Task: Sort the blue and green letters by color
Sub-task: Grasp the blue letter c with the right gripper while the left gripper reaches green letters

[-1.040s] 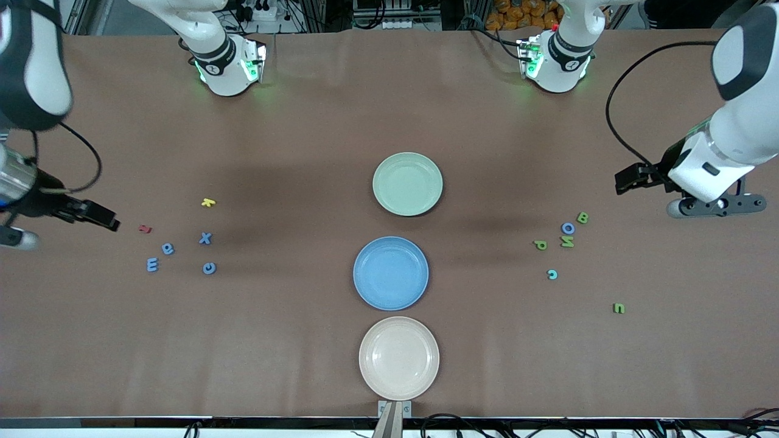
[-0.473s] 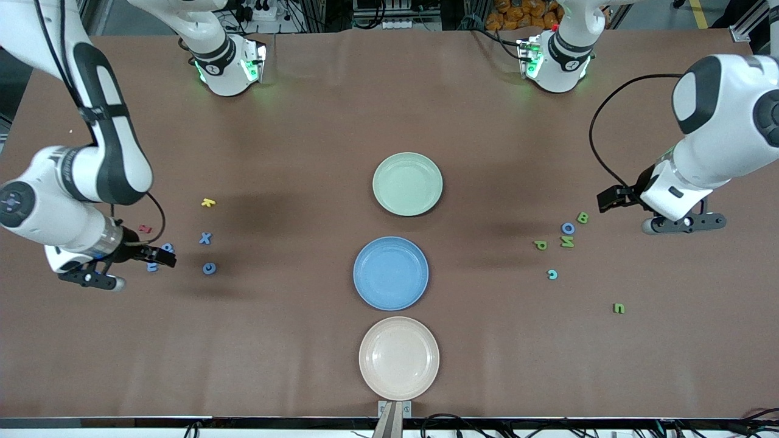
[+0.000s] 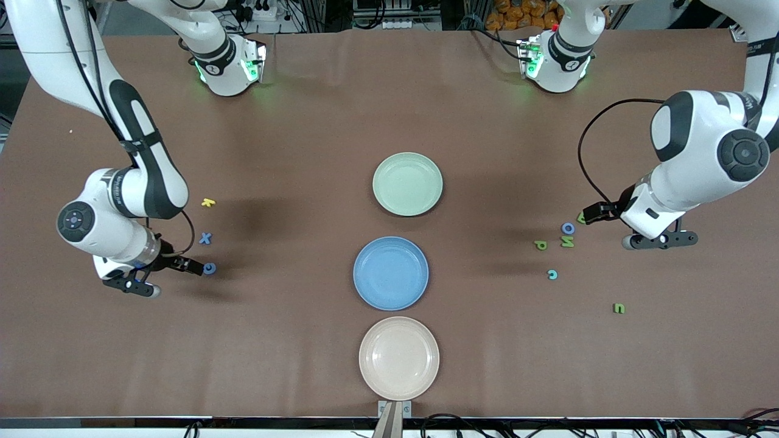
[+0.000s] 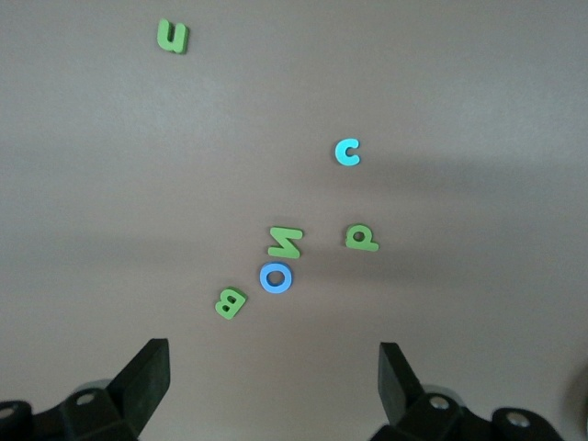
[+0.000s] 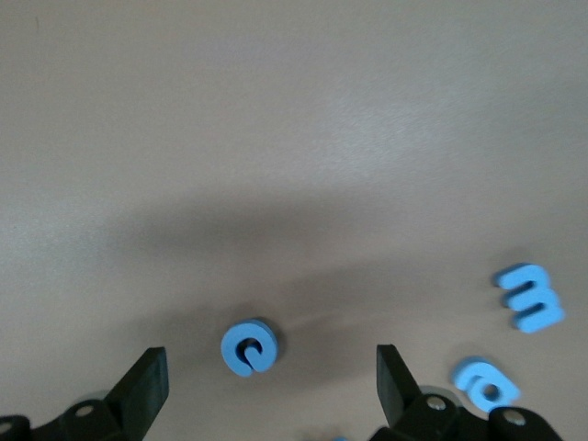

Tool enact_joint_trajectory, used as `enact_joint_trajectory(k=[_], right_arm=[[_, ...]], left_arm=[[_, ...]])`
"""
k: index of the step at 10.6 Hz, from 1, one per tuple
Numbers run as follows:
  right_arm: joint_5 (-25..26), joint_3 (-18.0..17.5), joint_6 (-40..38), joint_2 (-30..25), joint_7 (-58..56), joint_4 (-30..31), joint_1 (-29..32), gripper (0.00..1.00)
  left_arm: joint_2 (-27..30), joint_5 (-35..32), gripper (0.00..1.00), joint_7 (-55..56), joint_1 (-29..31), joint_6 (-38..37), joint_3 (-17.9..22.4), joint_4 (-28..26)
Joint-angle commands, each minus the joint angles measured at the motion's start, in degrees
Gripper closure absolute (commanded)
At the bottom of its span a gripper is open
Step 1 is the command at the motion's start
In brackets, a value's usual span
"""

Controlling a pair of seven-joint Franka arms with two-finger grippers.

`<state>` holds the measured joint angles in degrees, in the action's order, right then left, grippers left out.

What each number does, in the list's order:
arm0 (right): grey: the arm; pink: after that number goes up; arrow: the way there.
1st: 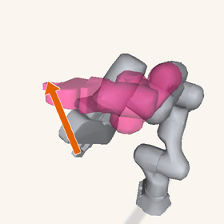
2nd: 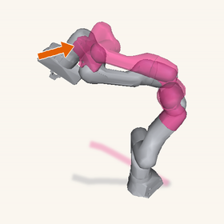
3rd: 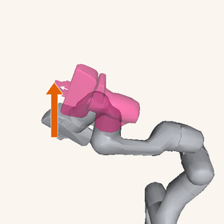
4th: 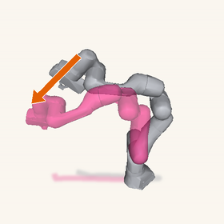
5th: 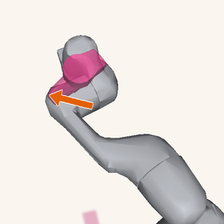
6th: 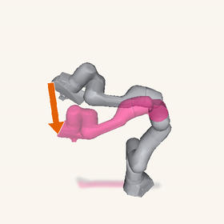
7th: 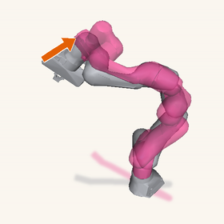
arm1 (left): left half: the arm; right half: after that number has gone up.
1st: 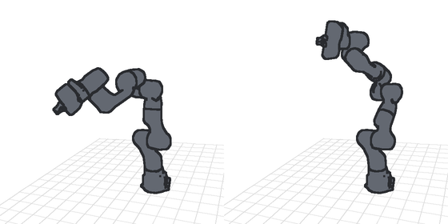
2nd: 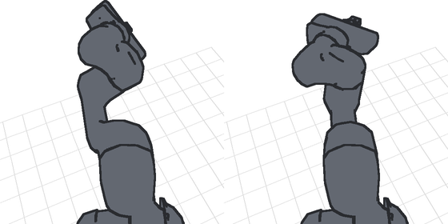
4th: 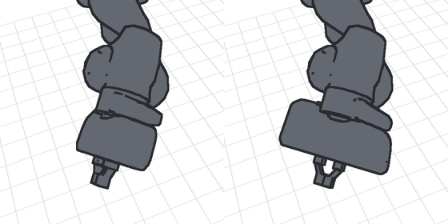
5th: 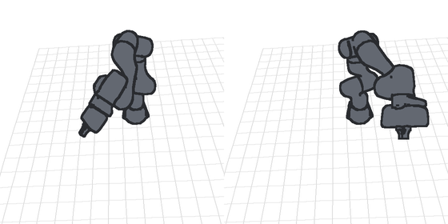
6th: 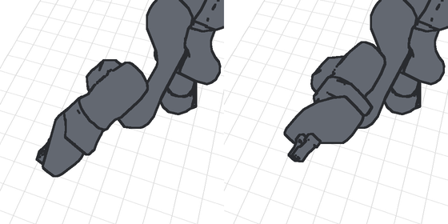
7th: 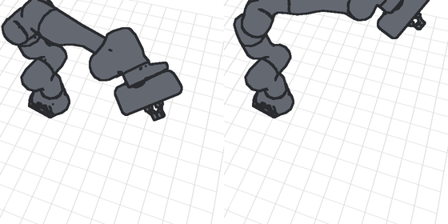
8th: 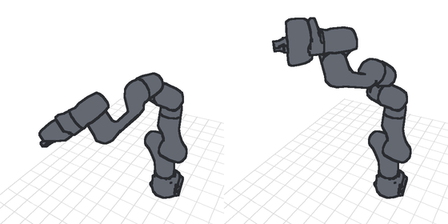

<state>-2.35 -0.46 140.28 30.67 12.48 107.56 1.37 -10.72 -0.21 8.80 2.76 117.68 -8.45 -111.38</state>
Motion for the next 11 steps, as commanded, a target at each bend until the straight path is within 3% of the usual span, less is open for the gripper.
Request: enact_joint_trajectory(k=[1,4,5,6,7,9,11], right_arm=[[-1.25,-1.03,7.18,2.81,1.23,2.47,-0.57,0.00],[-1.16,-1.21,11.49,3.26,1.15,5.45,-0.58,0.00],[-1.07,-1.21,12.55,3.26,1.06,6.16,-0.75,0.09],[-1.07,-1.21,12.04,3.26,0.97,6.34,-0.92,0.35],[-1.07,-1.55,12.03,3.26,0.80,6.34,-0.84,0.56],[-1.07,-1.91,11.86,3.26,1.06,6.34,-0.93,0.74],[-1.07,-2.00,11.95,3.26,1.15,6.34,-0.93,0.87]], left_arm=[[-0.97,-0.14,0.00,-0.28,-0.04,6.22,-0.08,-3.92],[-2.90,-0.23,0.00,-0.01,-0.13,11.51,0.01,-6.83],[-3.43,-0.23,0.00,-0.01,-0.30,11.52,0.01,-7.10],[-3.70,-0.23,0.00,-0.01,-0.30,11.61,0.01,-7.45],[-4.05,-0.23,0.00,-0.01,-0.39,11.70,0.01,-7.45],[-5.71,-0.49,0.06,-0.10,-0.39,13.09,0.01,-7.36],[-7.73,-6.80,0.06,0.42,-0.39,16.25,-0.16,-7.54]])
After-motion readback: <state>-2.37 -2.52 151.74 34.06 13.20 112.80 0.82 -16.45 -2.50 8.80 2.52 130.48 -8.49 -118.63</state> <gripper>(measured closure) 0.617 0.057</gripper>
